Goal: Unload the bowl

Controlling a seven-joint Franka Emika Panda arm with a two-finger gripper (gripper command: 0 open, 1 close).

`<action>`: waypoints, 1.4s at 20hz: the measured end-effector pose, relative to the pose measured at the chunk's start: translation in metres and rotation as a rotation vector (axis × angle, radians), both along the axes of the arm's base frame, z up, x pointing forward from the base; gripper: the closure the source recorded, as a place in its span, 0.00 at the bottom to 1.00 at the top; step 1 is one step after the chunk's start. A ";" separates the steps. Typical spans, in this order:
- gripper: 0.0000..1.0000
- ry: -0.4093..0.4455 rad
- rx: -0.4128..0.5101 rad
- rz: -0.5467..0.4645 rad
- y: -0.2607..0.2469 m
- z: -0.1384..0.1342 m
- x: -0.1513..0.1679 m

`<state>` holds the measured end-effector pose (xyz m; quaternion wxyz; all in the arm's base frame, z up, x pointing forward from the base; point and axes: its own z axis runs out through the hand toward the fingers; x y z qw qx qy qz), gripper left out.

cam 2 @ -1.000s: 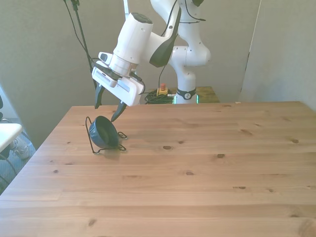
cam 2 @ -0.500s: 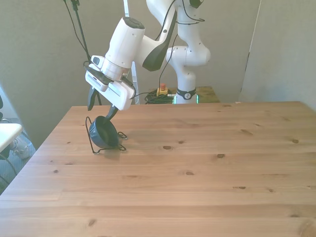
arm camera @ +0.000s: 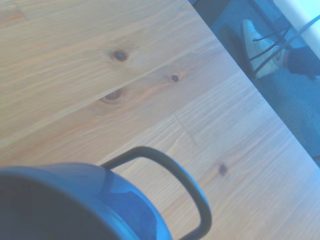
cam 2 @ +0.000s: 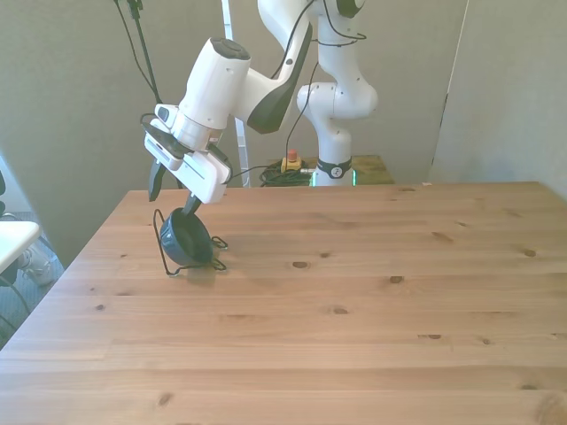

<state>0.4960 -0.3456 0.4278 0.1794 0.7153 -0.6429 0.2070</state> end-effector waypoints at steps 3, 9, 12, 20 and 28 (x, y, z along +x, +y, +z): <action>1.00 0.002 0.000 0.000 0.000 -0.001 0.000; 1.00 0.014 -0.006 0.015 0.005 -0.003 0.003; 1.00 0.020 -0.011 0.024 0.007 -0.004 0.004; 1.00 0.029 -0.018 0.033 0.016 -0.001 0.010; 1.00 0.034 -0.019 0.035 0.020 -0.001 0.013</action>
